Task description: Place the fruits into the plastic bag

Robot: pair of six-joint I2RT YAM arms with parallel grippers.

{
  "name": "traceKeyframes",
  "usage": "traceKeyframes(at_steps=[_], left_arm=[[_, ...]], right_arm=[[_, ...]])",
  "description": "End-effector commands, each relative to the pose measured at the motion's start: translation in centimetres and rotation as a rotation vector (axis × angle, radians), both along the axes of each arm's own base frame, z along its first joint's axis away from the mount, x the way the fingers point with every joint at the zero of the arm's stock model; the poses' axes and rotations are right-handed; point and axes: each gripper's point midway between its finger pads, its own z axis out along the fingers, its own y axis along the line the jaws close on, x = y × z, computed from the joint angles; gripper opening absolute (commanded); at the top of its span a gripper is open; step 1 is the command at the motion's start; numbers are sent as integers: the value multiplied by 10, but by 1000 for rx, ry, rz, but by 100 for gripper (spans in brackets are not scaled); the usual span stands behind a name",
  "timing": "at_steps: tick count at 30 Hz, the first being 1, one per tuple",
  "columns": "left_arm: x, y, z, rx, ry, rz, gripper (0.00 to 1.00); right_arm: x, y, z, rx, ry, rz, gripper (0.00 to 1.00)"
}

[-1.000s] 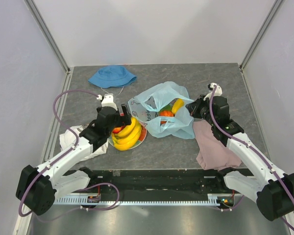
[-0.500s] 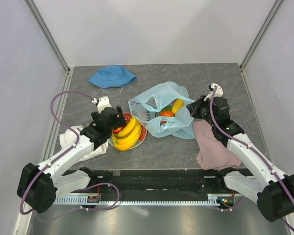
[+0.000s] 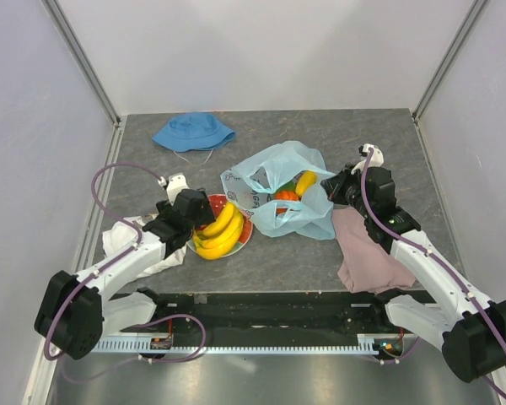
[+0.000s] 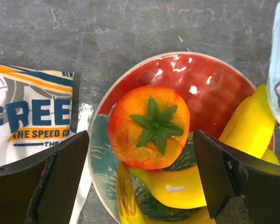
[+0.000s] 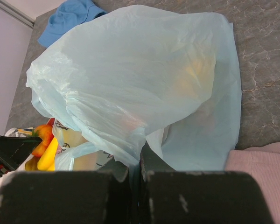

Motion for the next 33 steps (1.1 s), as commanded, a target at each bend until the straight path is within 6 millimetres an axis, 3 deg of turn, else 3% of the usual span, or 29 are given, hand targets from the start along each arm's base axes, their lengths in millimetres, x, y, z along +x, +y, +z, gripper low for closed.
traceKeyframes(at_steps=[1,20,33], left_arm=[[10,-8,-2,-72,-31,20,99],[13,-13,-28,-92,20,9,99],[21,-12,-31,-96,14,14,96]], right_arm=[[1,-4,10,-3,-39,-15,0],[2,-4,10,-7,-35,-15,0],[2,-4,7,-6,-30,-15,0]])
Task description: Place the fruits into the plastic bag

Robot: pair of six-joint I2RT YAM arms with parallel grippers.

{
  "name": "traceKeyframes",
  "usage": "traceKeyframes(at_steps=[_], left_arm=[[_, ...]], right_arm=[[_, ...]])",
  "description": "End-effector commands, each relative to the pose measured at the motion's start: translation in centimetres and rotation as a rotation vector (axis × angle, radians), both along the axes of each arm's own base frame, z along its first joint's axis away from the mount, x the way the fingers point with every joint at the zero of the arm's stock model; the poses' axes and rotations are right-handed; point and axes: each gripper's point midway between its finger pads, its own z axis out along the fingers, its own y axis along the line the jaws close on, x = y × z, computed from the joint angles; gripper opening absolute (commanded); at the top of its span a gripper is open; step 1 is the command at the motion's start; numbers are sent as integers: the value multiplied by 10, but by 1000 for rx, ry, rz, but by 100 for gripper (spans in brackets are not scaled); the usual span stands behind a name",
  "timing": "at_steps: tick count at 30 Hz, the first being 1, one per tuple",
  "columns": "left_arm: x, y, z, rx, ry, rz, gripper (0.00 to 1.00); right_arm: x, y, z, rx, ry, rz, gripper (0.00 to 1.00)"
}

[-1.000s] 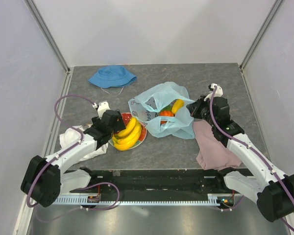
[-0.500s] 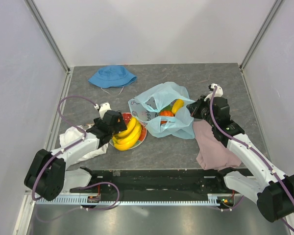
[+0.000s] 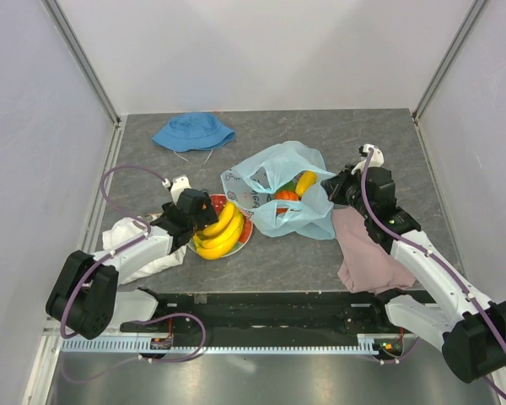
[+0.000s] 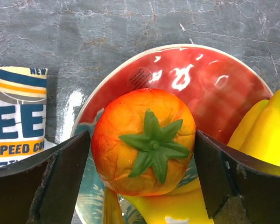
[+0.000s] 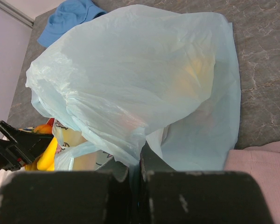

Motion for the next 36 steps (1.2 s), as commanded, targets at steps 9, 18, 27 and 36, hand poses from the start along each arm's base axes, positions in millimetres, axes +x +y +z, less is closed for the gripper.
traceKeyframes(at_steps=[9,18,27,36], left_arm=[[10,0,12,-53,-84,36,88],[6,5,17,-47,-119,41,80],[7,7,38,-78,-187,48,77],[8,6,67,-114,-283,33,74]], right_arm=[[2,-4,8,-2,-33,-16,0],[2,-3,8,-1,-32,-15,0],[2,-4,9,0,-32,-19,0],[1,-4,10,-1,-32,-17,0]])
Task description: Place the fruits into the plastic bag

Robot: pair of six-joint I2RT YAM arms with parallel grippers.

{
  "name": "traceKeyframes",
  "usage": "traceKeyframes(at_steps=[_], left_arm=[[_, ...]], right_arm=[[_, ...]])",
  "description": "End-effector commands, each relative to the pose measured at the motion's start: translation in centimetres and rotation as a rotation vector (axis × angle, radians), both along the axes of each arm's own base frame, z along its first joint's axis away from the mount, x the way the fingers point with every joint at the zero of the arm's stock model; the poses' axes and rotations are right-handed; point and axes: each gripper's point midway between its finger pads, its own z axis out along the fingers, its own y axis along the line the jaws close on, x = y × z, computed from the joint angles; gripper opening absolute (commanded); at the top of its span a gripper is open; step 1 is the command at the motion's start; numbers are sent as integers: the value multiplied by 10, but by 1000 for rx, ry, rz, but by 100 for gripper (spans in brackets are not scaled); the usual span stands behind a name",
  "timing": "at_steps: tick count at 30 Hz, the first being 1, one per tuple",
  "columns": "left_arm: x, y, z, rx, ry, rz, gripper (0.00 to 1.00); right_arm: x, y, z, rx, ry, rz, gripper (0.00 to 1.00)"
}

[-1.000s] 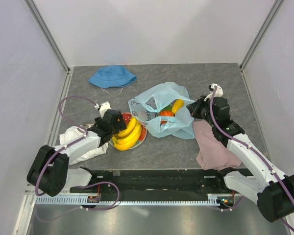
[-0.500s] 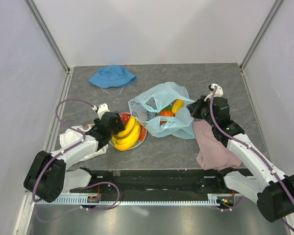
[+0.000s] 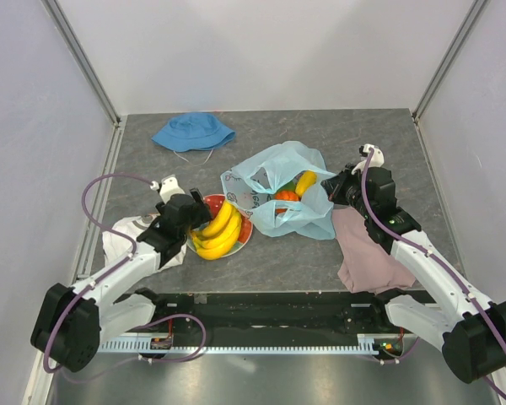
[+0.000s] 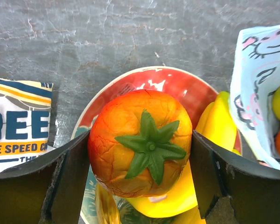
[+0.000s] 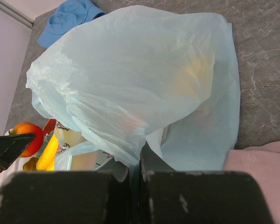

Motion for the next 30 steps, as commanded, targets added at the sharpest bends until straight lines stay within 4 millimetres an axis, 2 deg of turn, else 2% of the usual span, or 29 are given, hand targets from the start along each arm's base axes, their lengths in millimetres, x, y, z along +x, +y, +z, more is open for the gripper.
traceKeyframes(at_steps=[1,3,5,6,7,14,20,30], left_arm=[[9,1,27,-35,-117,10,73],[11,-7,43,-68,-180,-36,72],[8,-10,45,-85,-207,-63,70],[7,-14,56,-107,-250,-85,69],[6,-15,55,-111,-257,-97,69],[5,-35,85,-159,-350,-212,63],[5,-64,107,-197,-396,-350,58],[-7,-114,151,-165,-507,-517,49]], right_arm=[[1,-3,10,-1,-33,-14,0],[2,-4,9,0,-29,-18,0],[1,-3,9,2,-30,-15,0],[1,-3,9,2,-31,-15,0],[1,-3,9,2,-30,-15,0],[2,-2,9,7,-36,-10,0],[3,-1,8,9,-34,-8,0],[6,-1,8,11,-33,-10,0]])
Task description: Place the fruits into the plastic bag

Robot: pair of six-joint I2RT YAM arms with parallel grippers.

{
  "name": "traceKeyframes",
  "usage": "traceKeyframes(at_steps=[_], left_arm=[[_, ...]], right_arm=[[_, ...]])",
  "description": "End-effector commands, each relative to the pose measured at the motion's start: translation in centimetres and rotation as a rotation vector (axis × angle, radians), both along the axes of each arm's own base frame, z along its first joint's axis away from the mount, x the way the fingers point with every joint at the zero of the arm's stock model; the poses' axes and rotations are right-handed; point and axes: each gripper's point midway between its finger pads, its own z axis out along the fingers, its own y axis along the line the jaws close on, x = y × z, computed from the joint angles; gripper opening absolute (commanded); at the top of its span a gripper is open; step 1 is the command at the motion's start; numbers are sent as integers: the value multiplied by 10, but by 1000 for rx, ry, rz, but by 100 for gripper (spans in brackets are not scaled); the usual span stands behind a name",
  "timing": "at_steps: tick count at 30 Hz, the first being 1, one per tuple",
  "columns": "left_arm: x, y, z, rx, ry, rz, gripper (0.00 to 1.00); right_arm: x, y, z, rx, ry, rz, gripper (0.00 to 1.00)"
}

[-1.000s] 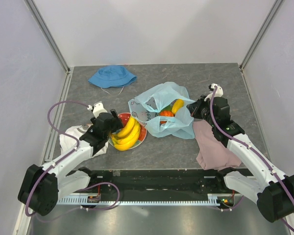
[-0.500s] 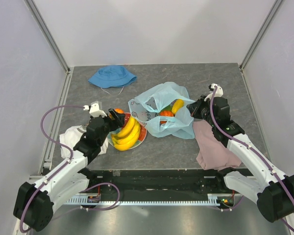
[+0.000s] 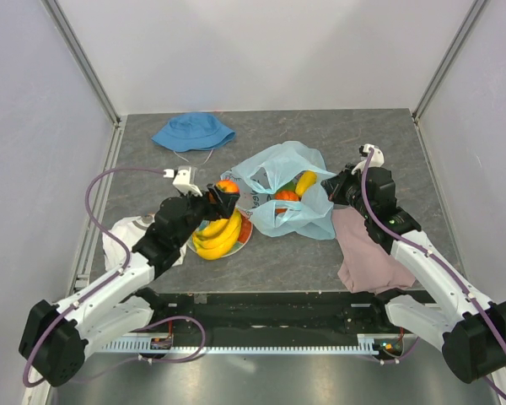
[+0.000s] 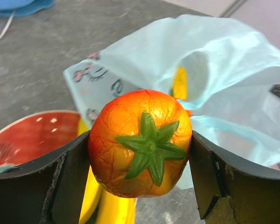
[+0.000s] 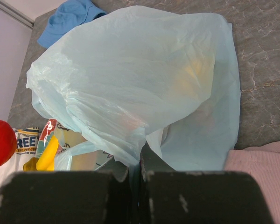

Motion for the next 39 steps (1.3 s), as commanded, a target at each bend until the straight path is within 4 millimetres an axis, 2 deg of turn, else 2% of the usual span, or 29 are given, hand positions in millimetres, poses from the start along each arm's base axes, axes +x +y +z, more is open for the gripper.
traceKeyframes(at_steps=[1,6,13,23,24,26,27,33,34,35,39], left_arm=[[3,-27,51,12,-167,-68,46],[5,-48,69,6,-207,-123,33],[6,-73,77,-26,-214,-191,15],[7,-127,73,20,-211,-306,4],[11,-132,63,40,-192,-313,2],[13,-141,60,49,-186,-327,1],[18,-145,49,65,-165,-329,2],[30,-162,38,87,-138,-341,2],[32,-166,27,103,-118,-350,2],[35,-169,29,104,-121,-353,2],[40,-181,8,141,-66,-379,2]], right_arm=[[5,0,8,13,-33,-8,0],[5,0,9,10,-34,-5,0],[6,0,8,9,-33,-7,0],[7,0,5,6,-28,-8,0],[7,1,5,4,-27,-5,0],[7,0,4,4,-25,-7,0],[7,0,3,3,-24,-9,0],[7,-1,3,-3,-25,-8,0],[7,0,1,-5,-20,-8,0],[7,0,1,-5,-22,-8,0],[8,-1,-1,-8,-17,-9,0]])
